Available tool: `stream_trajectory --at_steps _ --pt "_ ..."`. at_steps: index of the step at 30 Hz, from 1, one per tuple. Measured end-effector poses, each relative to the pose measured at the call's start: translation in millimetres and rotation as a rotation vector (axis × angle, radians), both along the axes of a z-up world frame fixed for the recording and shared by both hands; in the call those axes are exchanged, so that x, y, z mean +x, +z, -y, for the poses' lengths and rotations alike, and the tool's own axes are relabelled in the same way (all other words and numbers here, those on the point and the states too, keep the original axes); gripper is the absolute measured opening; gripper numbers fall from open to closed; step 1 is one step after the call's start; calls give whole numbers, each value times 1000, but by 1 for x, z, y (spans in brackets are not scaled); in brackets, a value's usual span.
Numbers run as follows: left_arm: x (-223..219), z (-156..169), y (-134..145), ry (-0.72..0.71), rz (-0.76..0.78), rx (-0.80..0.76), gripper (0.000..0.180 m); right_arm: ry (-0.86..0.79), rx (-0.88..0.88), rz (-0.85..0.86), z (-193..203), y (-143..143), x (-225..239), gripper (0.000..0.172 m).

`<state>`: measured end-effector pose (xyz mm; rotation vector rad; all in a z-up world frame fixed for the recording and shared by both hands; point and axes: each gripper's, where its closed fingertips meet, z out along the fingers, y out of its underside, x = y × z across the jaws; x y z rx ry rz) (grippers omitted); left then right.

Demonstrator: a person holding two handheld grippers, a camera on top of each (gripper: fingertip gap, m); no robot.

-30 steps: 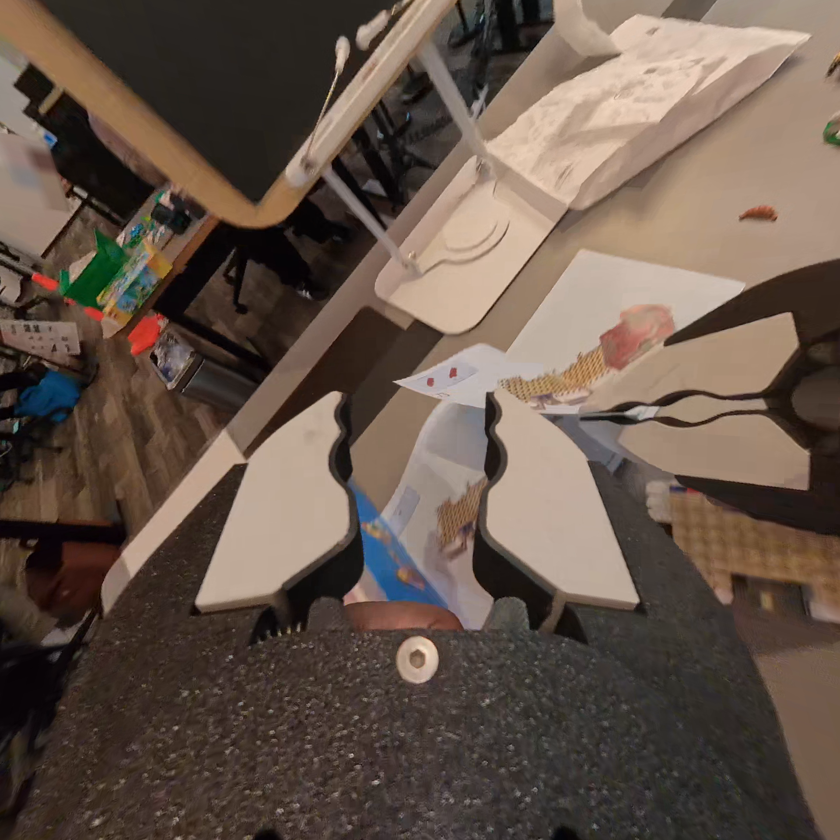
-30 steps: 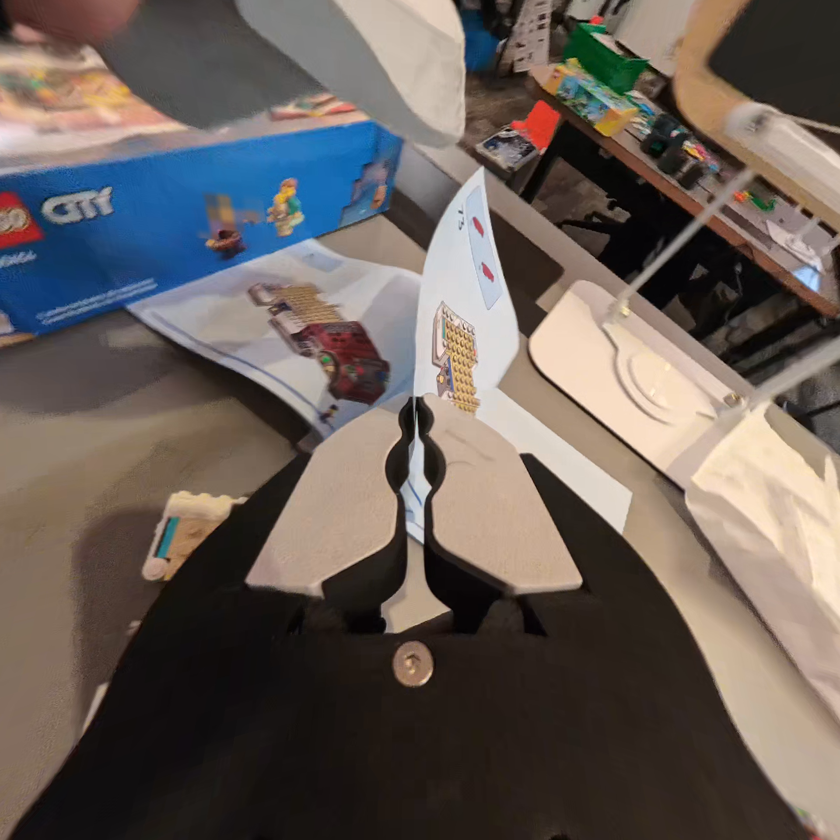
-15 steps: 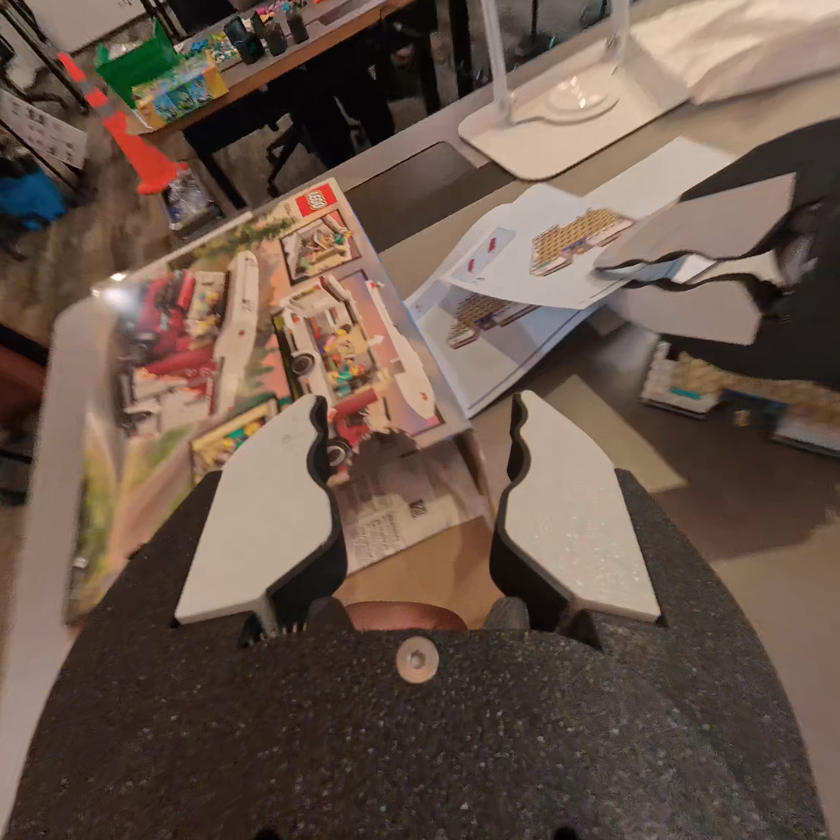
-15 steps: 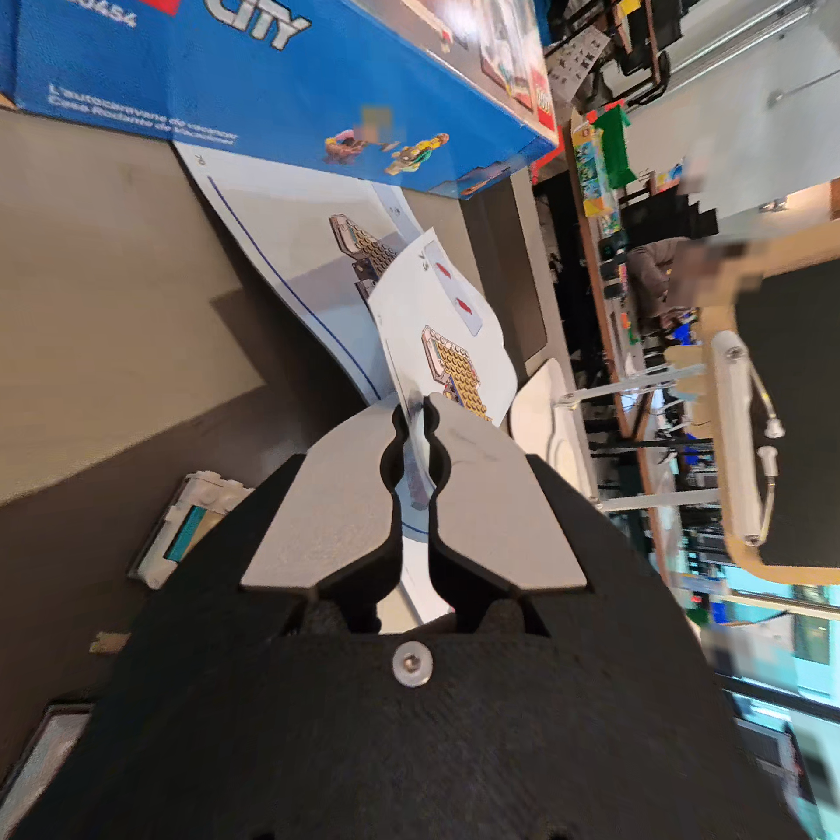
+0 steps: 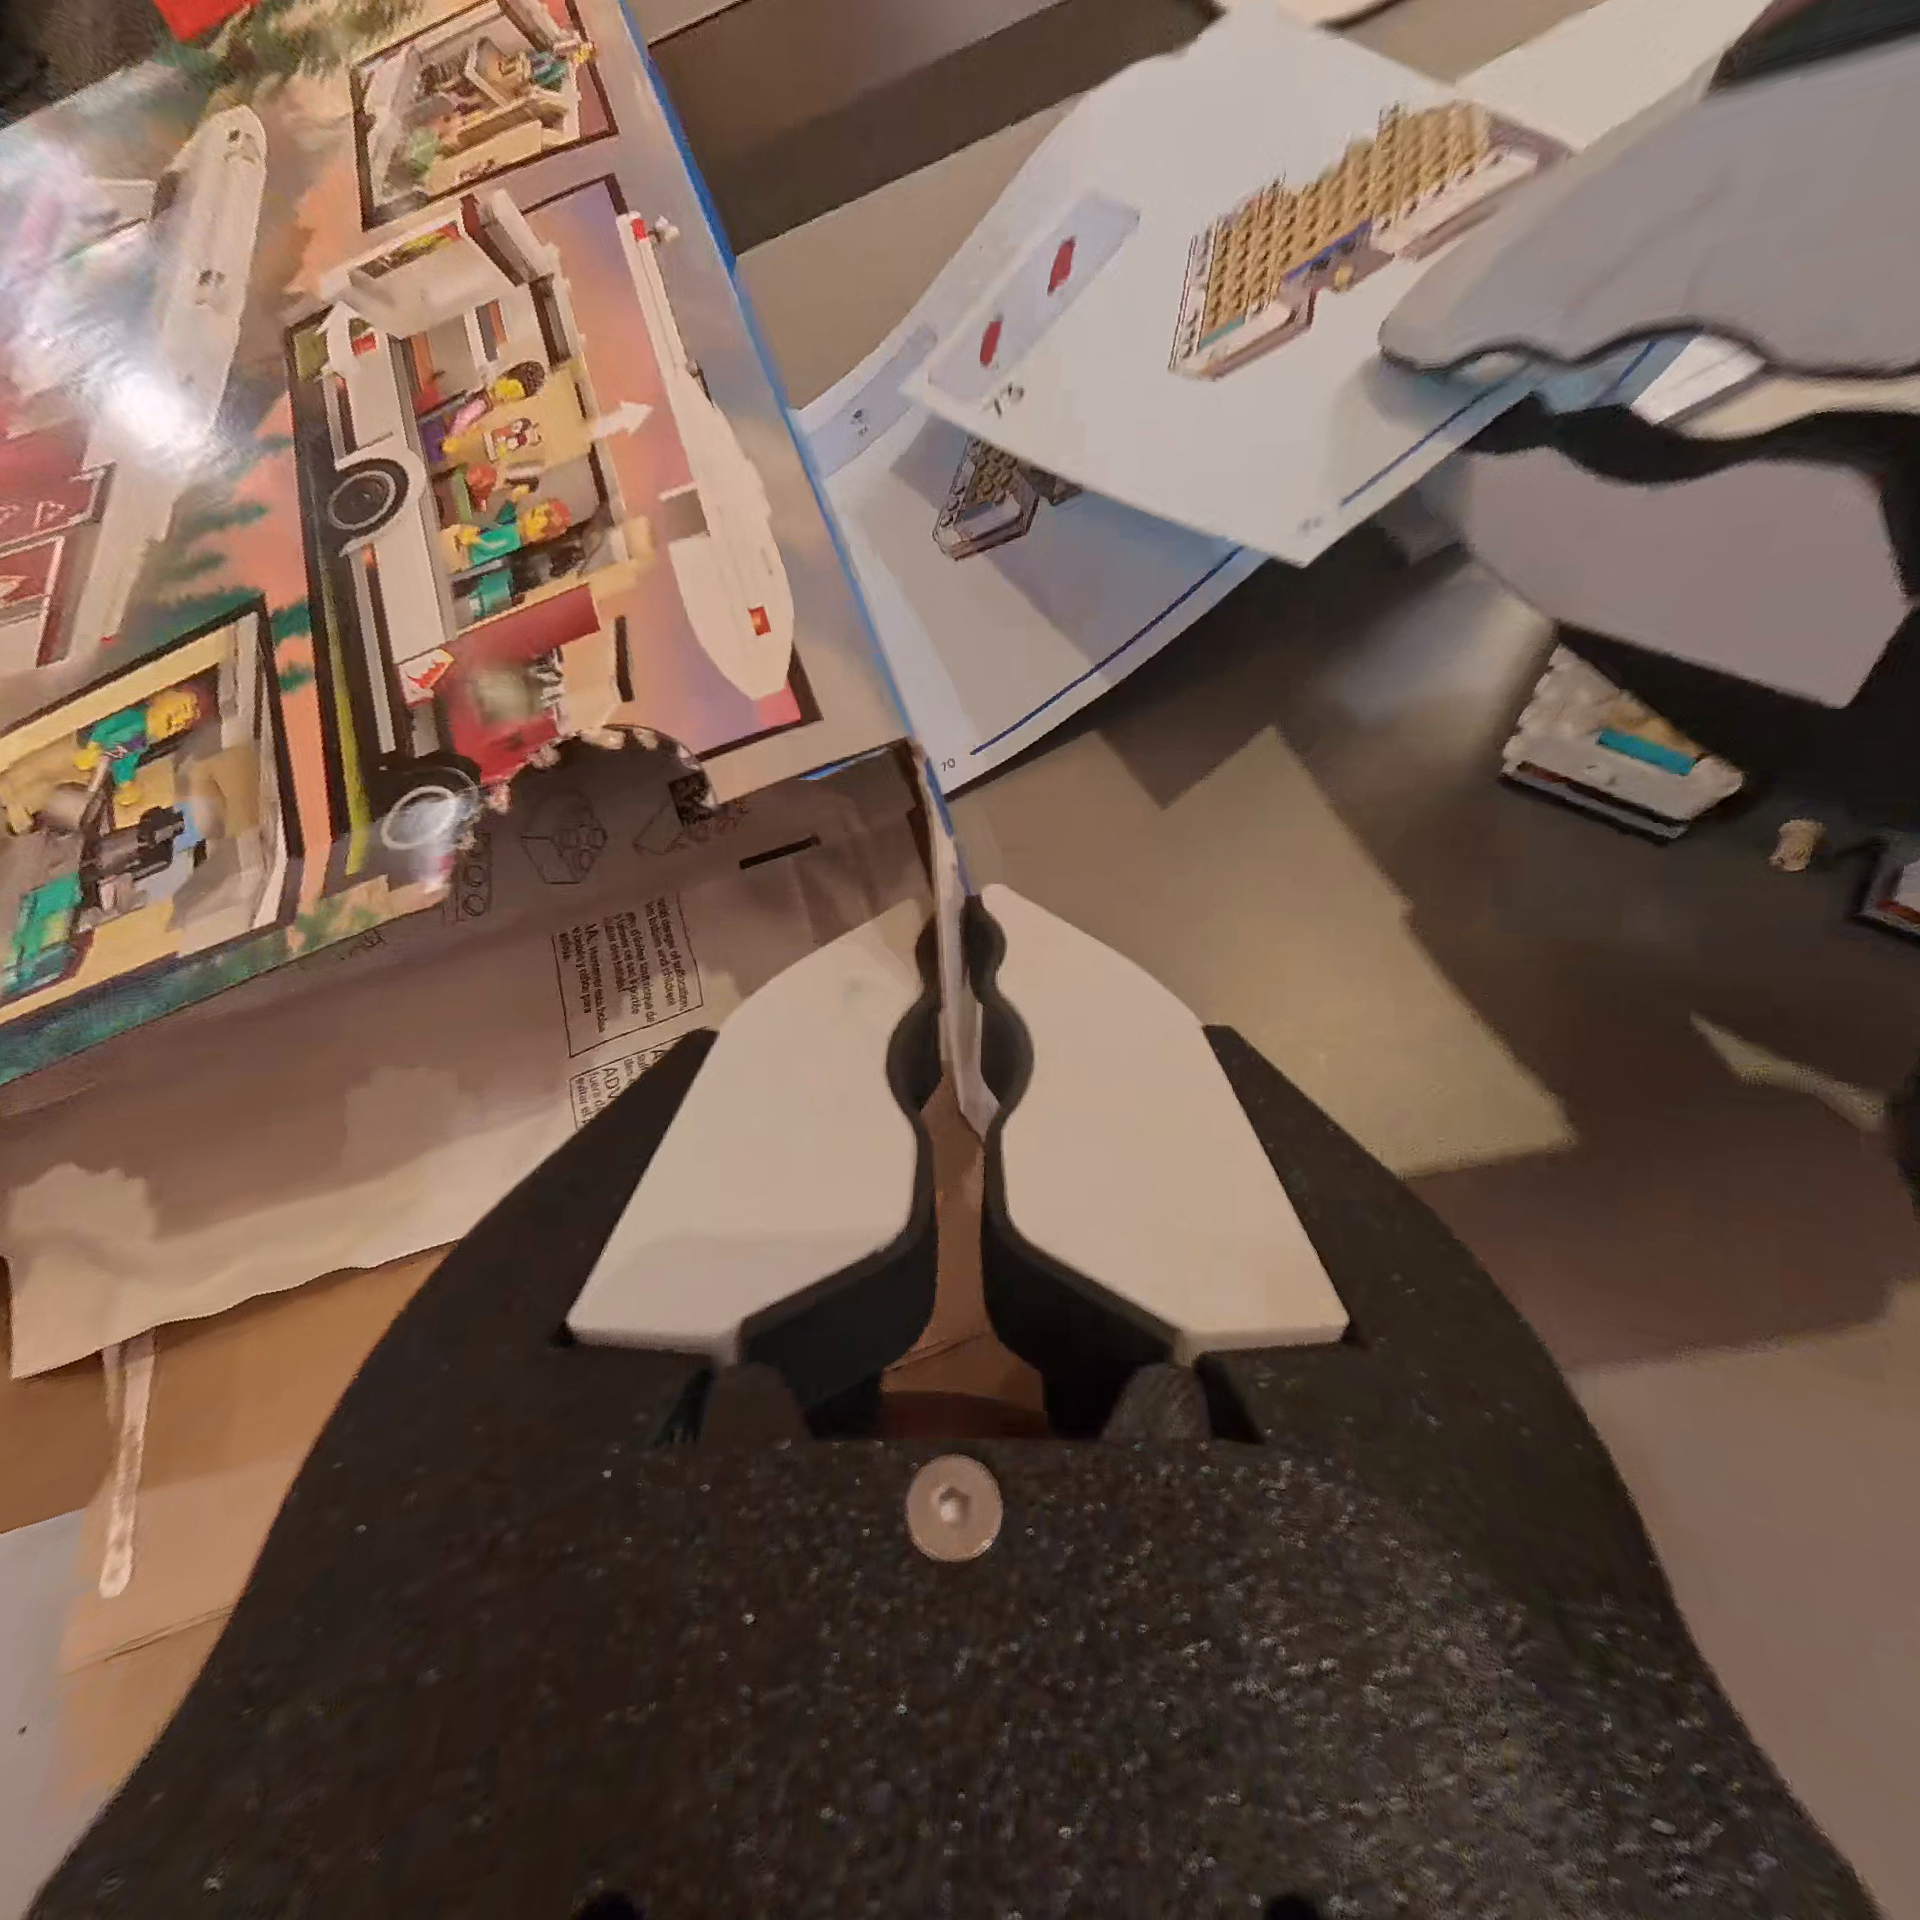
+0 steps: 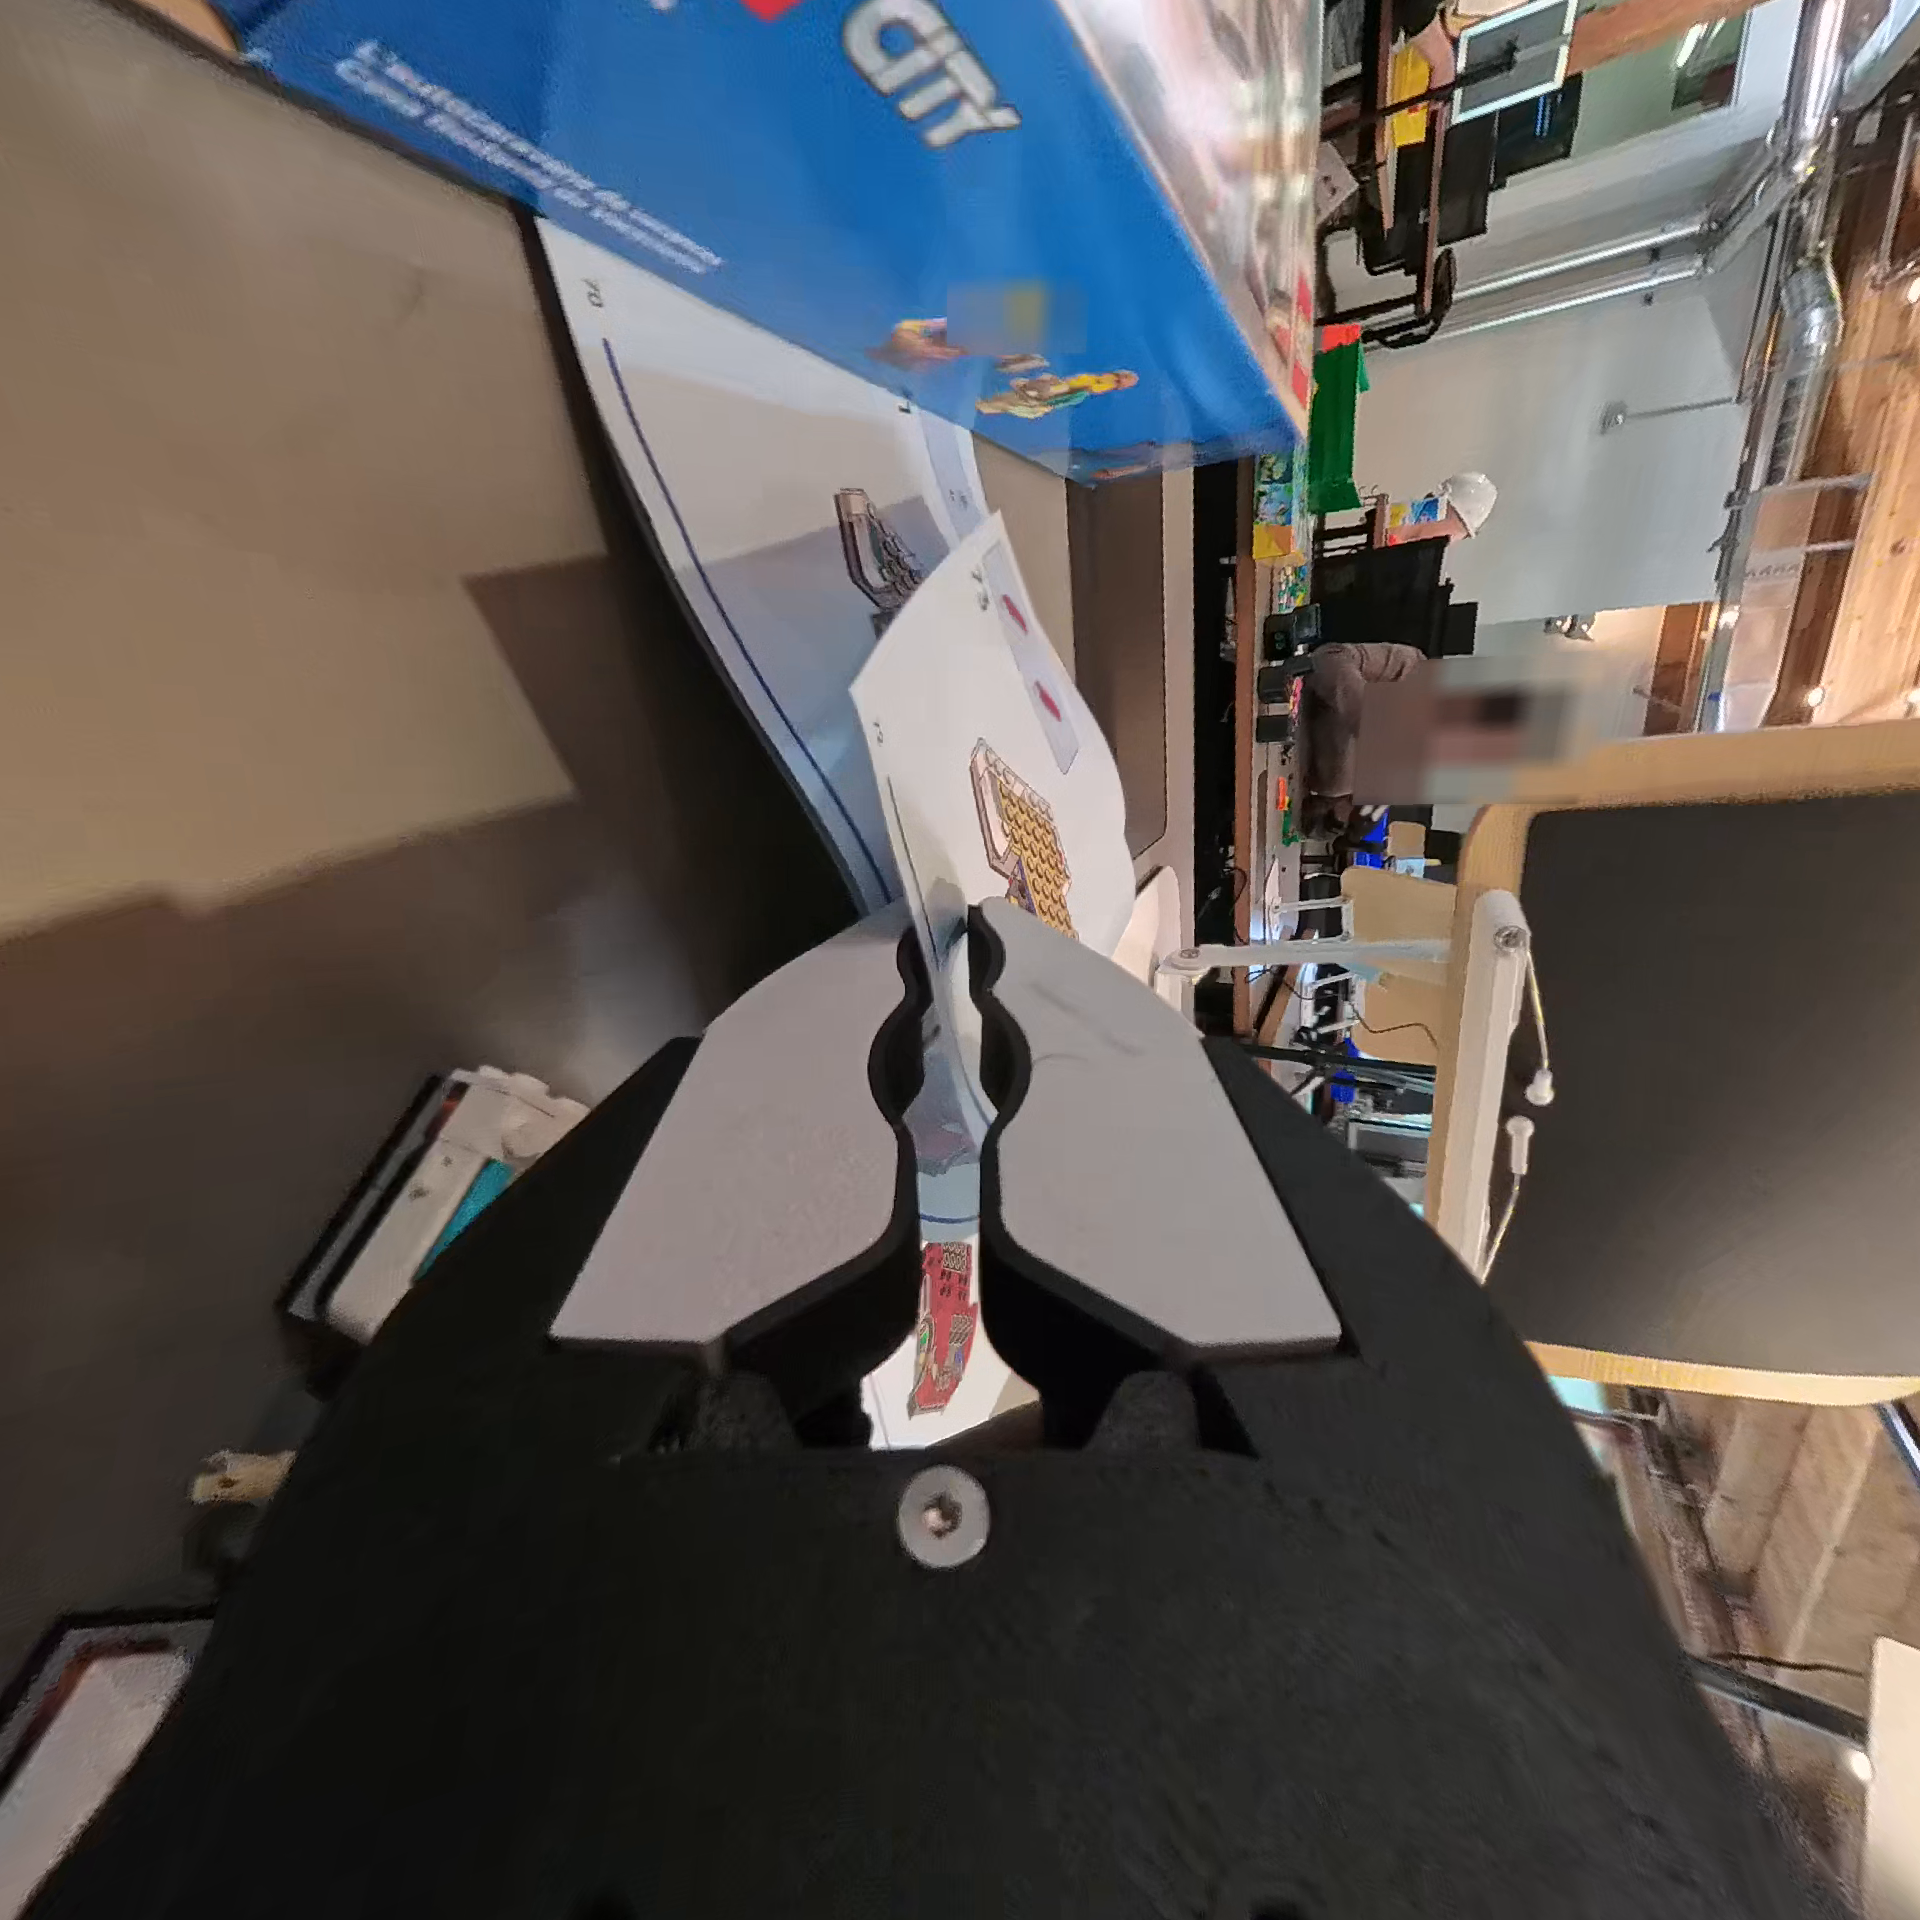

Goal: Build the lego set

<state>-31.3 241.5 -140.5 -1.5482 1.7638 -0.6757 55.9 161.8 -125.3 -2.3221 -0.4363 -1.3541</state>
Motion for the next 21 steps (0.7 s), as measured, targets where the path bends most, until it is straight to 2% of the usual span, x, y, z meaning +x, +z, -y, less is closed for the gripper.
stream_trajectory --at_steps 6,9,18,21 --pt "-1 -12 42 27 218 -120 3 28 -42 32 -11 -8 -5 2" --pt "-4 -17 54 39 281 -161 3 49 -64 44 -19 -11 -9 2" --pt "-3 -11 37 9 208 -192 2 133 -110 -3 -47 -26 -24 10" --pt "-4 -11 37 9 211 -207 2 169 -112 -29 -48 -29 -30 26"
